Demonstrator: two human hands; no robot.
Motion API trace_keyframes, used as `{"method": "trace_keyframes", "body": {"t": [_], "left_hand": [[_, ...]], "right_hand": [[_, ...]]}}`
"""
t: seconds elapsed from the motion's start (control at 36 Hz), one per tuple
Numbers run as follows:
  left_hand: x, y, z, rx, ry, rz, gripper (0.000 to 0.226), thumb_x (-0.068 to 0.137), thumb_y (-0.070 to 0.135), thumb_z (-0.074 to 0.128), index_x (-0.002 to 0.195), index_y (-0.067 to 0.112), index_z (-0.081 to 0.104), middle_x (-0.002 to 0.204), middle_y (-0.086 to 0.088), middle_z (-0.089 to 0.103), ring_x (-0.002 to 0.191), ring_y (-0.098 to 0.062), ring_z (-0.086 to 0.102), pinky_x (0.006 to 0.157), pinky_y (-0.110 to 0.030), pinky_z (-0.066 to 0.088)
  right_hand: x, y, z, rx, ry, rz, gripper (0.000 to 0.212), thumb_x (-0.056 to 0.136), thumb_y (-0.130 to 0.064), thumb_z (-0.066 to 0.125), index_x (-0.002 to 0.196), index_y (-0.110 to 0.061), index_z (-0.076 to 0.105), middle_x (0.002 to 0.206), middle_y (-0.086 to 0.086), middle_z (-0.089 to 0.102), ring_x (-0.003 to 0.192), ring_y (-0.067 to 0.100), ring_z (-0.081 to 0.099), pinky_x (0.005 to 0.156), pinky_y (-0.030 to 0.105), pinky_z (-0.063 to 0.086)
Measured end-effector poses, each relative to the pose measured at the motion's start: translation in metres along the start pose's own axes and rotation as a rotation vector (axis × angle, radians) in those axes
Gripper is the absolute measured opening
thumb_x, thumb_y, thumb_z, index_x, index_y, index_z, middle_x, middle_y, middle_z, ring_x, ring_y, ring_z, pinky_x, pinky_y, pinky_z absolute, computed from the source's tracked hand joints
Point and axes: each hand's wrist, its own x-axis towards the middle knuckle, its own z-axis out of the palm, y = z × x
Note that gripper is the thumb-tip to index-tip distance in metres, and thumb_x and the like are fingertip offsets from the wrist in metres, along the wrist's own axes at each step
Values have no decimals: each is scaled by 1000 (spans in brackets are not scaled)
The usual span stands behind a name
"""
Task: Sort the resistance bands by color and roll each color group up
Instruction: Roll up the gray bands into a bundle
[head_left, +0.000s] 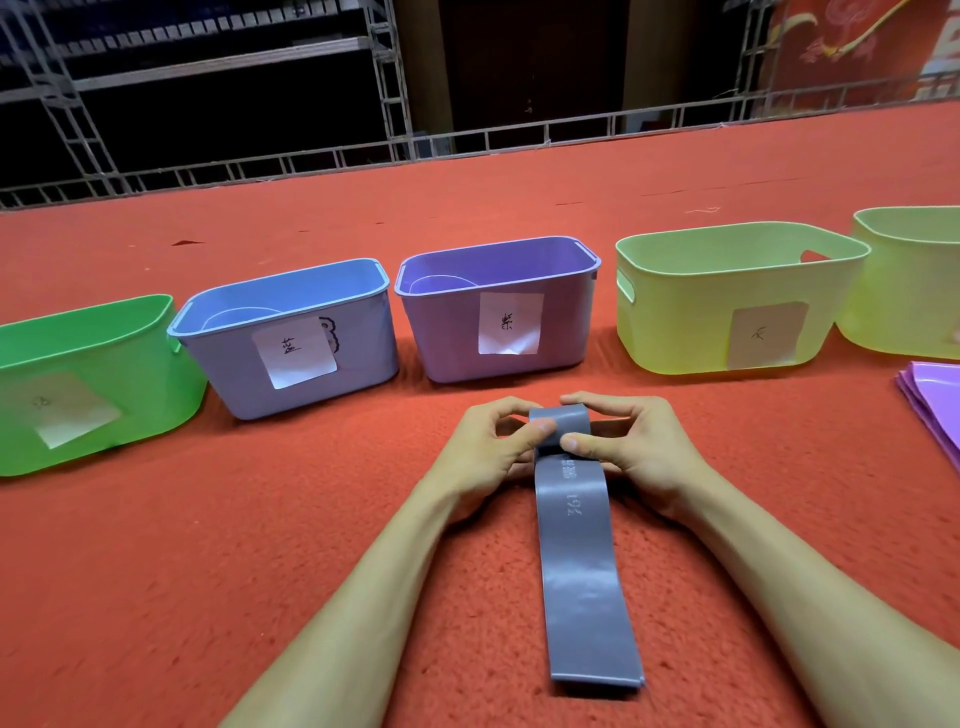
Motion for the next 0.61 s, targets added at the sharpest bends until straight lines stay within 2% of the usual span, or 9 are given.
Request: {"method": "trace_keyframes", "body": {"t": [0.08, 0.19, 0.31, 0.47, 0.53, 0.58, 0.61], "left_hand": [[-1, 0, -1, -41, 6, 1, 15, 93, 8, 60, 107, 4, 62, 86, -8, 65, 64, -11, 64, 63, -22, 54], [-2, 2, -1, -47, 4, 11, 16, 90, 6, 64, 107, 6, 63, 95, -8, 67, 79, -19, 68, 69, -27, 56], [-3, 3, 0, 7, 33, 20, 17, 88, 7, 67, 105, 9, 64, 98, -9, 68, 79, -17, 67, 68, -29, 57], [-2, 3, 0, 122, 85, 78, 25, 83, 7, 73, 106, 14, 63, 106, -11, 66, 80, -20, 64, 68, -47, 58], [-3, 3, 0, 142, 87, 99, 26, 83, 7, 73, 106, 13, 63, 106, -11, 66, 79, -20, 64, 66, -49, 58], [-4, 4, 0, 164, 84, 115, 26, 83, 7, 73, 106, 13, 62, 107, -10, 65, 77, -16, 63, 60, -40, 58], [-4, 4, 0, 165, 81, 120, 27, 83, 6, 73, 106, 13, 62, 109, -10, 65, 76, -15, 63, 57, -35, 58]], "right_hand": [[1, 1, 0, -3, -6, 26, 50, 70, 6, 76, 115, -12, 66, 96, 16, 74, 84, 22, 70, 68, 28, 57], [1, 1, -2, 10, -17, 64, 55, 69, 8, 76, 119, -12, 63, 95, 18, 73, 83, 24, 70, 70, 28, 58], [0, 0, -2, 55, -42, 101, 50, 71, 8, 73, 118, -6, 63, 95, 18, 73, 80, 23, 71, 66, 27, 57], [1, -2, -2, 73, -84, 137, 51, 79, 8, 67, 126, -11, 58, 96, 19, 73, 81, 23, 72, 64, 25, 56], [0, -3, -2, 82, -95, 141, 51, 81, 8, 65, 128, -8, 56, 86, 15, 74, 71, 19, 71, 59, 22, 54], [-1, -6, -1, 133, -95, 156, 44, 86, 8, 59, 127, -5, 55, 63, 6, 69, 49, 10, 64, 48, 15, 48], [-1, -6, 0, 155, -91, 159, 41, 88, 6, 57, 127, -4, 54, 58, 4, 67, 43, 8, 60, 44, 14, 45]]}}
